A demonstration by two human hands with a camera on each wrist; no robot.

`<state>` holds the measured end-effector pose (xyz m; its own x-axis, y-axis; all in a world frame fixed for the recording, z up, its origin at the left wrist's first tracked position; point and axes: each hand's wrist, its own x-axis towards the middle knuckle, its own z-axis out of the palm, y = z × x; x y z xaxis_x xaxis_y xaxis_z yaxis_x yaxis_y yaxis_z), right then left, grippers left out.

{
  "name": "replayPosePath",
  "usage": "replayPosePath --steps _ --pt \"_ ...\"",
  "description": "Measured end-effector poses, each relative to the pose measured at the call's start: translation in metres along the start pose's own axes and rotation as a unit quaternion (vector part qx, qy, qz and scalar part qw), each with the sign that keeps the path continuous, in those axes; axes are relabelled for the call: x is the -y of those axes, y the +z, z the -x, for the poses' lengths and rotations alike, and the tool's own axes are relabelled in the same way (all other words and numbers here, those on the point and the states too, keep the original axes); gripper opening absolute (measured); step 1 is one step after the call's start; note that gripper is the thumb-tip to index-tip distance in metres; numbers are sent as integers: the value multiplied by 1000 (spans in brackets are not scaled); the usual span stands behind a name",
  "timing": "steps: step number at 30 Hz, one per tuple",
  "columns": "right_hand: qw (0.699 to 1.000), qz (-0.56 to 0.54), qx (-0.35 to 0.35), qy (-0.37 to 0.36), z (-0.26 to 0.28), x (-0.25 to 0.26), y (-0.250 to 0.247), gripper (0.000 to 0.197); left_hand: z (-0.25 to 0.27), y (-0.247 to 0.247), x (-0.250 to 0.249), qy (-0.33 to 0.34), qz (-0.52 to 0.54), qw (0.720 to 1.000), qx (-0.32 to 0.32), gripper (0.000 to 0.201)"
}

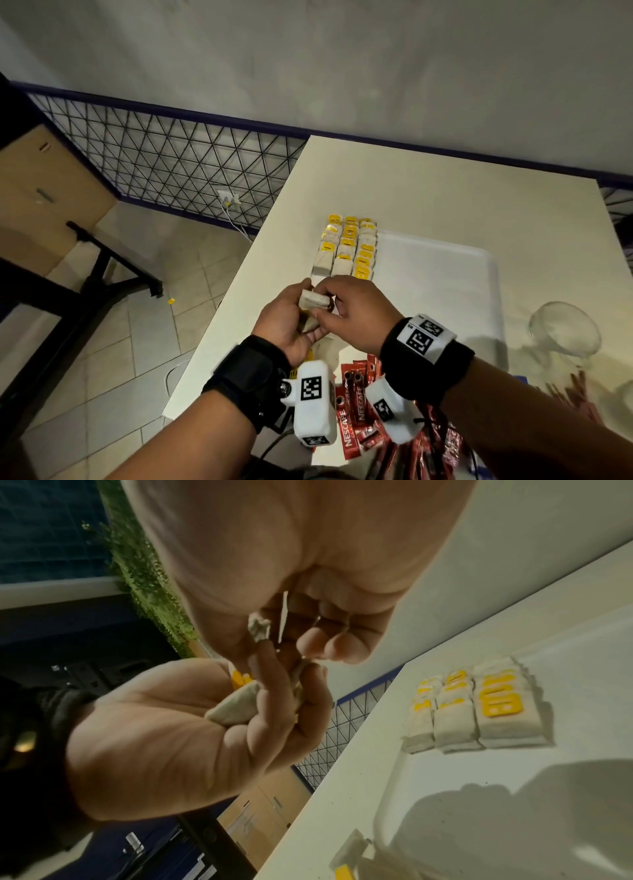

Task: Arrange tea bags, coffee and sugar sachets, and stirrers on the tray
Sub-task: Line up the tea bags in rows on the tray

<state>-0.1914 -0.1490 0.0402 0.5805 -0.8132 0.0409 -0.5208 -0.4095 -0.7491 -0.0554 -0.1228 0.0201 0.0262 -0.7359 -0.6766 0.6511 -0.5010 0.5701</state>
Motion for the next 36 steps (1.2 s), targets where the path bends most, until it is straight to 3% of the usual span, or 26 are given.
replayPosePath --steps 3,7,12,17,21,23,25,26,29,32,34,36 --pt "997 -71 -4 35 0 -2 -4 5 -3 3 -4 -21 12 1000 16 26" --pt "977 -179 -48 102 -6 -5 -6 9 -14 0 -15 -47 57 997 -15 20" --pt "959 -226 -77 154 -14 -7 -8 13 -29 -13 -17 -13 65 997 -32 24" --pt "944 -270 -84 172 -23 -6 -7 10 -23 -18 -24 -10 10 996 83 46" --pt "921 -328 -98 187 -31 -6 1 11 -17 -19 -24 34 -19 984 172 60" --pt "913 -343 -114 190 -35 -5 3 10 -15 -20 -25 63 -47 984 162 47" --pt "910 -348 -115 193 -37 -5 5 9 -15 -18 -29 80 -90 984 132 21" --pt "912 -342 -112 196 -37 -6 6 8 -15 -16 -31 88 -107 983 121 13" --pt "935 -273 -117 193 -38 -9 8 10 -16 -15 -38 114 -169 974 98 18" --pt "979 -112 -139 96 -35 -15 5 37 -17 -19 -48 119 -256 953 112 20" --pt "994 -24 -101 18 -36 -18 0 38 -16 -21 -56 110 -306 937 130 26" --pt "998 20 -62 -13 -36 -20 -5 34 -16 -22 -61 83 -308 938 138 31"
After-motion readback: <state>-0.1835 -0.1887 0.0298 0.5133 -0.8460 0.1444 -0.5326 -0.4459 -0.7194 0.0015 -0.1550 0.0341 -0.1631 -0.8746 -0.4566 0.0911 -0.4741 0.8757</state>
